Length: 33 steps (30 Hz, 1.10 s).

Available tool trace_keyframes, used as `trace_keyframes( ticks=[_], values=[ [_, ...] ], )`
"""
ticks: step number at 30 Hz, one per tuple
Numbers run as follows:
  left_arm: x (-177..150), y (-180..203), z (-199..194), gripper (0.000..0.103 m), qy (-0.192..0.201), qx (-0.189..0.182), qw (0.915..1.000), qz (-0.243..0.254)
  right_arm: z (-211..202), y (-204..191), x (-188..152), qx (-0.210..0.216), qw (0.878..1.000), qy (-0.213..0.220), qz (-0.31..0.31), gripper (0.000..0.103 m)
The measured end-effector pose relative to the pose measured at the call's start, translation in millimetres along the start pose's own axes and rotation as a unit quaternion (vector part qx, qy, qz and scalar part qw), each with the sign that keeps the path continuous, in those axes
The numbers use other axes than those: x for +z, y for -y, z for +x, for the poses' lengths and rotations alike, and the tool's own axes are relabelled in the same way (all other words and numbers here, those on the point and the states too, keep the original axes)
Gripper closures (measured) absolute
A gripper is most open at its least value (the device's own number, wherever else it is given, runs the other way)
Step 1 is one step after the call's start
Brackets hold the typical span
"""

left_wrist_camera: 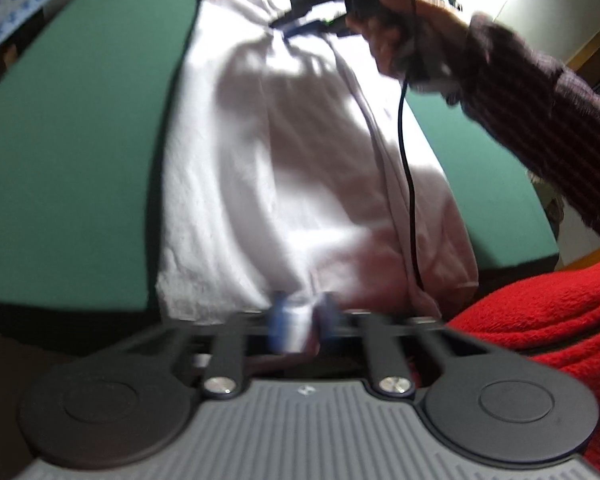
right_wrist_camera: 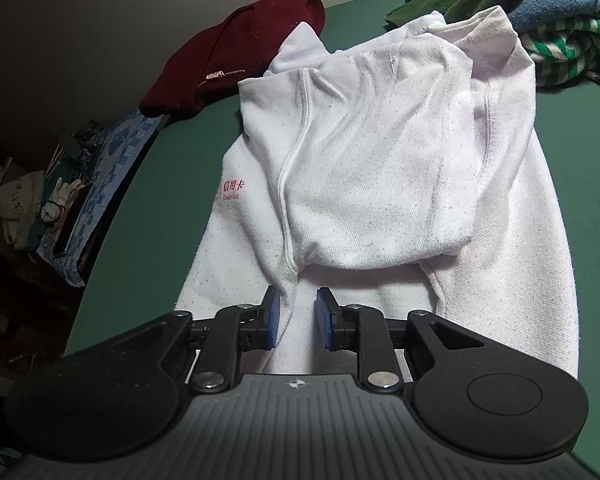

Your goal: Fold clothes

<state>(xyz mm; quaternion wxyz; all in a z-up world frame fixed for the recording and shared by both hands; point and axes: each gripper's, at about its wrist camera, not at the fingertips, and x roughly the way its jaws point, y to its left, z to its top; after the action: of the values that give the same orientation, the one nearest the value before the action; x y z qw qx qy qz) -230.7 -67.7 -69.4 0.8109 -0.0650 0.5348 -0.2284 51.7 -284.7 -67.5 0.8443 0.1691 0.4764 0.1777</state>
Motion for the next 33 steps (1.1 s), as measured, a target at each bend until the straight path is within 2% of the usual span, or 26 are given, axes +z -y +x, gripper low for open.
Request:
trace_keyframes(
  ticks=[1,4,7,9,10,12,14,15,16,17,19,22,23,24,25,26,27,30,33],
  values=[
    [0.4,1.6,-0.2,0.099,-0.002,-0.004,1.0000,0.005,-0.6,0.4,0.2,0.002,1.000,0.003,0.000,0.090],
    [2.4,6.2,1.9,0.099,-0.007,-0.012,0.9998,0.017,-3.5,0.3,1.0,0.005,1.000,0.014,-0.005,0.098],
    [3.8,11.9,7.0,0.099,-0.011,-0.016,0.9995,0.024,-10.7,-0.6,1.7,0.006,0.999,0.033,-0.017,0.101],
    [2.9,18.9,8.7,0.099,-0.012,-0.018,0.9993,0.030,-13.3,1.3,3.8,0.001,0.999,0.038,-0.021,0.101],
    [2.9,22.6,7.4,0.099,-0.012,-0.007,0.9991,0.040,-12.5,3.2,5.1,0.003,0.999,0.033,-0.018,0.101],
    [3.1,29.0,3.6,0.094,-0.006,0.021,0.9980,0.059,-9.0,7.0,5.4,0.015,1.000,0.014,-0.007,0.093],
    [6.5,29.9,0.0,0.068,0.006,0.032,0.9976,0.061,-6.3,6.7,2.6,0.020,1.000,0.008,-0.004,0.085],
    [8.3,30.3,-1.8,0.062,0.012,0.037,0.9973,0.062,-4.7,5.7,1.2,0.021,1.000,0.006,-0.006,0.080],
    [10.2,30.6,-3.5,0.052,0.018,0.043,0.9969,0.063,-2.3,3.6,0.3,0.023,1.000,0.005,-0.007,0.078],
    [12.0,31.0,-5.3,0.046,0.025,0.048,0.9965,0.064,0.1,1.5,-0.5,0.024,1.000,0.005,-0.009,0.078],
    [16.8,31.6,3.4,0.046,0.020,0.061,0.9959,0.064,4.3,-2.7,-1.0,0.023,1.000,0.011,-0.011,0.078],
    [19.9,29.5,18.4,0.054,0.010,0.075,0.9954,0.059,9.4,-8.0,-0.5,0.023,0.999,0.018,-0.017,0.079],
    [20.1,27.7,23.6,0.066,0.005,0.076,0.9956,0.055,10.6,-9.5,-0.6,0.021,0.999,0.022,-0.021,0.082],
    [19.1,26.4,26.7,0.069,0.010,0.081,0.9953,0.053,11.7,-10.2,-0.5,0.017,0.999,0.023,-0.026,0.091],
    [19.5,26.5,26.7,0.078,0.013,0.080,0.9953,0.052,12.6,-10.8,-0.3,0.013,0.999,0.024,-0.031,0.097],
    [20.2,26.0,25.9,0.099,0.013,0.075,0.9960,0.046,11.5,-10.2,0.2,0.015,0.999,0.026,-0.032,0.097],
    [21.0,25.5,25.0,0.103,0.013,0.070,0.9967,0.040,10.1,-9.6,0.8,0.017,0.999,0.027,-0.034,0.098],
    [21.2,29.5,19.7,0.103,0.017,0.060,0.9970,0.045,-3.0,-11.7,2.5,0.020,0.997,0.042,-0.054,0.098],
    [21.3,34.6,16.3,0.103,0.017,0.036,0.9977,0.054,-12.8,-15.2,4.0,-0.002,0.995,0.057,-0.081,0.098]
  ],
)
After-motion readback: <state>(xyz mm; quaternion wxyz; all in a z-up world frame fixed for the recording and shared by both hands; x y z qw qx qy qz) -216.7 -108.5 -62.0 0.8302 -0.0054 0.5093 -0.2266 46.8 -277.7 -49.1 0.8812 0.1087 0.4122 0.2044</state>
